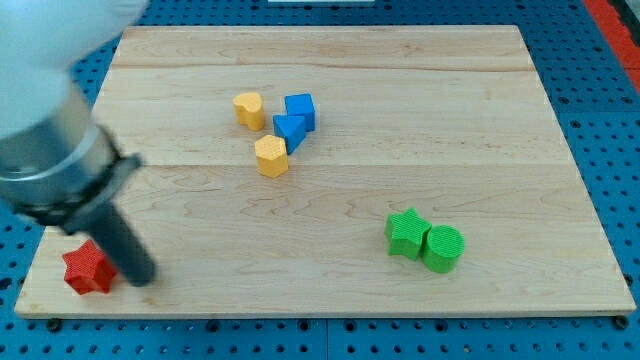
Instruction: Push the green star parallel to the bottom of the yellow hexagon
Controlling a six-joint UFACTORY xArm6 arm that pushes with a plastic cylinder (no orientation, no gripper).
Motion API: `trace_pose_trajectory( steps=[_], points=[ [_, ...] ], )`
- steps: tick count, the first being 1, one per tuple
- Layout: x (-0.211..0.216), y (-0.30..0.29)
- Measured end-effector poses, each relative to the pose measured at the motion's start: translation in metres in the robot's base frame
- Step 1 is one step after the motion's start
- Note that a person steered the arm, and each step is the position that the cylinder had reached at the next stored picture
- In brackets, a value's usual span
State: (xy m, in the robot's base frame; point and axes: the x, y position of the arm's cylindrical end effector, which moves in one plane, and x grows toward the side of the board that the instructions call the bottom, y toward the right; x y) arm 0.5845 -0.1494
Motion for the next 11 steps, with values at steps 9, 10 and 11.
trace_pose_trajectory(
  steps=[9, 10, 11],
  points=[
    [-0.041, 0.269],
    [-0.041, 0.219],
    [-0.041, 0.171]
  ],
)
